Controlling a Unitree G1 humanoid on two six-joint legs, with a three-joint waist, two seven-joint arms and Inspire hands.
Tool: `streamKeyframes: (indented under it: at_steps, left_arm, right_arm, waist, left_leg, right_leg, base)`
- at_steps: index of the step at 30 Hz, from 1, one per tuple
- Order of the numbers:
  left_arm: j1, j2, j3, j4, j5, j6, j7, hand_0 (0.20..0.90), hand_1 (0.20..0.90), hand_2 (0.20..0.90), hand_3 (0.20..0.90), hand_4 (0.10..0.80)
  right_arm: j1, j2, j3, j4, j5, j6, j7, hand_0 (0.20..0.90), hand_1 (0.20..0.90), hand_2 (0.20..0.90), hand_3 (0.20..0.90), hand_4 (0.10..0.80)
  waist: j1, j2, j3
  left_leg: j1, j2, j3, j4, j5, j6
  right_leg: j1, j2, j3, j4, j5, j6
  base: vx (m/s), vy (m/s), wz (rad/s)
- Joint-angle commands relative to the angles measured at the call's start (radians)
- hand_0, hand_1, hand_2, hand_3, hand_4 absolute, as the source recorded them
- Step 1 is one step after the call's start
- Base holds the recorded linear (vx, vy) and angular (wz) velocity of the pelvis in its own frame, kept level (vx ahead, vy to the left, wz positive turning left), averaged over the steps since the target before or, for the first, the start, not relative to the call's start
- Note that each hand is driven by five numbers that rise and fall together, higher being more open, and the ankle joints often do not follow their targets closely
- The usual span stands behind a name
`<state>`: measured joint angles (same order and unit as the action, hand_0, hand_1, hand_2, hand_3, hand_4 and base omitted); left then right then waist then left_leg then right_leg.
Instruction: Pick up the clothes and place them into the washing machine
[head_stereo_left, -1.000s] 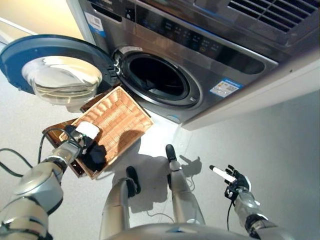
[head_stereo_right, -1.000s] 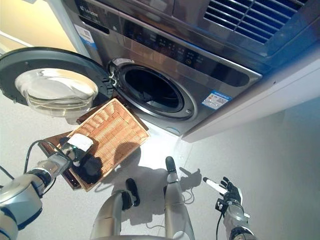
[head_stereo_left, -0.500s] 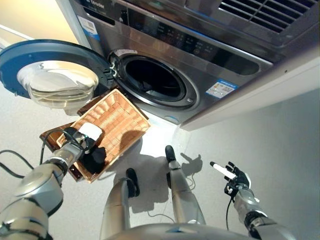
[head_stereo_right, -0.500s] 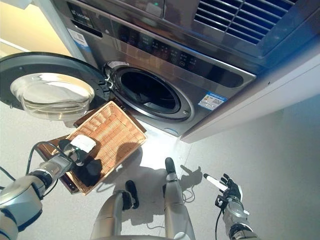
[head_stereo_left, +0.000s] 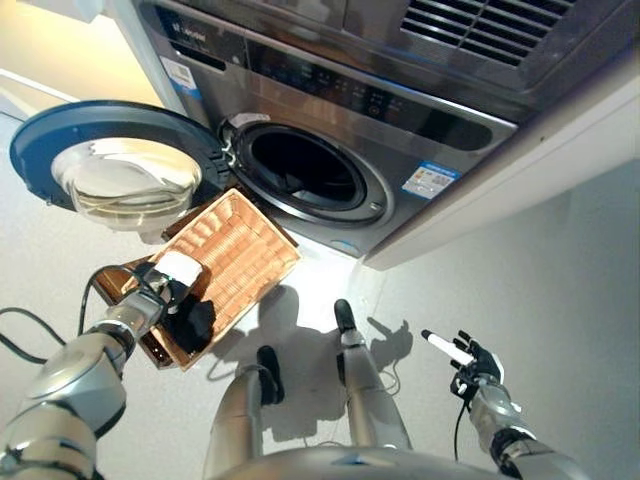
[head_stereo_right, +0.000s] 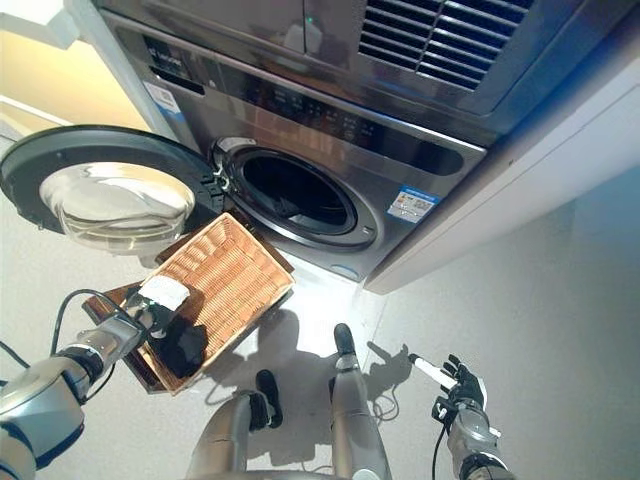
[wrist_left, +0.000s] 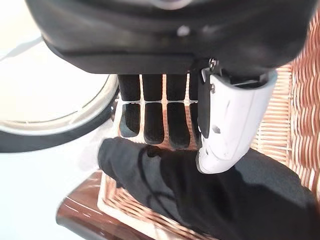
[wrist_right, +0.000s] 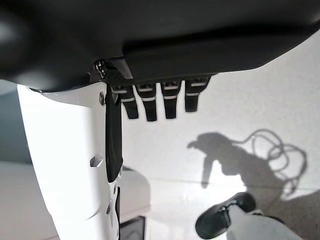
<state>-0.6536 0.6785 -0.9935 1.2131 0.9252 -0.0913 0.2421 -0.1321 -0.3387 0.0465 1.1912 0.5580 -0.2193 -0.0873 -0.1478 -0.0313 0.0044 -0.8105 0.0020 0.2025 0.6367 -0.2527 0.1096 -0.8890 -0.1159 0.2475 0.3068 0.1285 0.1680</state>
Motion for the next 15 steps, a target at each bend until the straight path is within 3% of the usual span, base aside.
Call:
streamKeyframes:
  at_steps: [1,8,9,13,14,15]
  left_arm:
    - [-0.049,0.08,0.098,-0.017,-0.029,0.036,0.042,0.2,0.2,0.2,0.2,0.3]
    - [-0.071,0.099,0.101,-0.02,-0.033,0.037,0.045,0.2,0.2,0.2,0.2,0.3]
    - [-0.104,0.127,0.111,-0.021,-0.054,0.037,0.05,0.2,0.2,0.2,0.2,0.3]
    - [-0.113,0.149,0.111,-0.018,-0.072,0.029,0.04,0.2,0.2,0.2,0.2,0.3]
    - [-0.11,0.15,0.113,-0.02,-0.082,0.023,0.034,0.37,0.37,0.37,0.37,0.422]
    - [-0.106,0.147,0.114,-0.023,-0.088,0.022,0.033,0.609,0.609,0.609,0.609,0.592]
  right_arm:
    - [0.019,-0.087,0.002,-0.027,-0.01,-0.042,-0.015,0.9,0.9,0.9,0.9,0.8]
    - [0.031,-0.081,0.006,-0.031,-0.025,-0.04,-0.009,0.9,0.9,0.9,0.9,0.8]
    - [0.041,-0.077,0.012,-0.034,-0.04,-0.035,0.001,0.9,0.9,0.9,0.9,0.8]
    - [0.04,-0.08,0.018,-0.037,-0.045,-0.032,0.005,0.9,0.9,0.9,0.9,0.8]
    - [0.038,-0.082,0.019,-0.038,-0.046,-0.032,0.006,0.9,0.9,0.9,0.9,0.8]
    - [0.036,-0.083,0.02,-0.037,-0.048,-0.032,0.006,0.9,0.9,0.9,0.9,0.8]
  waist:
    - [-0.021,0.018,0.02]
    - [-0.018,0.022,0.011]
    - [-0.012,0.029,-0.001]
    - [-0.012,0.033,-0.004]
    - [-0.013,0.034,-0.003]
    - [-0.013,0.034,-0.003]
  left_leg:
    - [-0.005,-0.014,-0.073,-0.041,-0.044,-0.015]
    - [0.031,-0.019,-0.076,-0.087,-0.02,-0.022]
    - [0.062,-0.023,-0.087,-0.127,0.005,-0.035]
    - [0.07,-0.021,-0.09,-0.143,0.021,-0.041]
    - [0.064,-0.018,-0.09,-0.139,0.023,-0.042]
    - [0.059,-0.016,-0.092,-0.137,0.024,-0.043]
  right_leg:
    - [0.128,-0.006,0.001,-0.1,-0.046,-0.092]
    - [0.161,-0.011,-0.001,-0.116,-0.041,-0.09]
    - [0.193,-0.016,-0.01,-0.132,-0.039,-0.088]
    - [0.202,-0.016,-0.02,-0.134,-0.041,-0.089]
    - [0.198,-0.014,-0.022,-0.131,-0.042,-0.09]
    - [0.195,-0.012,-0.024,-0.13,-0.043,-0.091]
  base:
    - [0.025,-0.052,-0.01]
    - [0.023,-0.043,0.01]
    - [0.054,-0.099,-0.09]
    - [0.022,-0.071,0.0]
    - [0.0,0.0,0.0]
    - [-0.023,-0.023,0.04]
